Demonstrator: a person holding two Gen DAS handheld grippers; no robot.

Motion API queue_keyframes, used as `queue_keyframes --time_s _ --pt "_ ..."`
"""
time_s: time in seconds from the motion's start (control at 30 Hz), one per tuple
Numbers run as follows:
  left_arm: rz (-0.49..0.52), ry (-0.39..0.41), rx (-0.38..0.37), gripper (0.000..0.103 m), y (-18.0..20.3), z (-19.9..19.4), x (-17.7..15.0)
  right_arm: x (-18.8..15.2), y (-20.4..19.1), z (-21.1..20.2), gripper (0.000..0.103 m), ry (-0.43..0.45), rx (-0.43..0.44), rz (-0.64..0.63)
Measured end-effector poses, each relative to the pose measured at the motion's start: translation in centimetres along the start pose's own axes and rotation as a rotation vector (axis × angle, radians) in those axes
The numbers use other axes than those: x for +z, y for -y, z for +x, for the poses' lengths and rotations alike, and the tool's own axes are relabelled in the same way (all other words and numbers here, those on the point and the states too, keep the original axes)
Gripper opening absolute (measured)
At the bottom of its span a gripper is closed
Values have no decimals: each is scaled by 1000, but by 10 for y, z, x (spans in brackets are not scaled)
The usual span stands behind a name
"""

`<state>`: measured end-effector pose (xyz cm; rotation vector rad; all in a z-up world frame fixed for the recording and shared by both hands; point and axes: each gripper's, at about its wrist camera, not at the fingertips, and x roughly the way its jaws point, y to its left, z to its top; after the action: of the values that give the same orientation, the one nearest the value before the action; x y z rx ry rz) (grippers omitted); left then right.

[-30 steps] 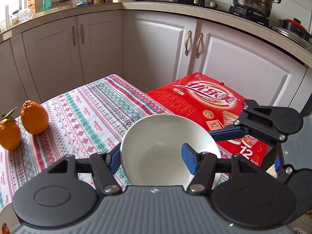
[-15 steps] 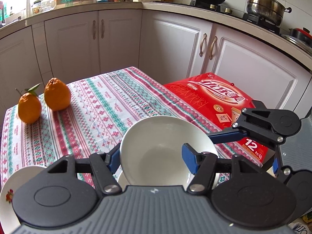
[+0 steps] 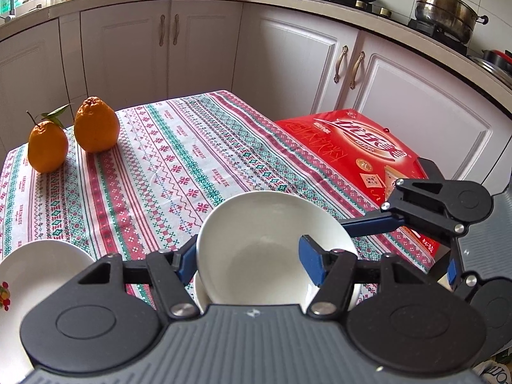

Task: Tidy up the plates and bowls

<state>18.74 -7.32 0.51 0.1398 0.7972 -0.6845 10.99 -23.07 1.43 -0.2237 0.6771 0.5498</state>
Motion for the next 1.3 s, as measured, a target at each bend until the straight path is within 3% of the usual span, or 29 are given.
queue_keyframes --time_s 0.47,0.6,0.87,1.13,1.3 --pt "-13 -10 -17 64 -6 5 -5 -1 2 6 87 -14 19 12" --pt "-16 -3 -23 72 -7 4 -6 -2 2 7 87 -19 32 7" --pt "11 40 -24 83 -4 -12 -5 0 -5 -3 103 31 35 -15" --pt "44 94 -28 92 0 -44 -16 -5 -7 -14 103 38 28 -42" --pt "71 79 6 94 -3 -56 -34 -12 -5 -18 103 26 25 -63"
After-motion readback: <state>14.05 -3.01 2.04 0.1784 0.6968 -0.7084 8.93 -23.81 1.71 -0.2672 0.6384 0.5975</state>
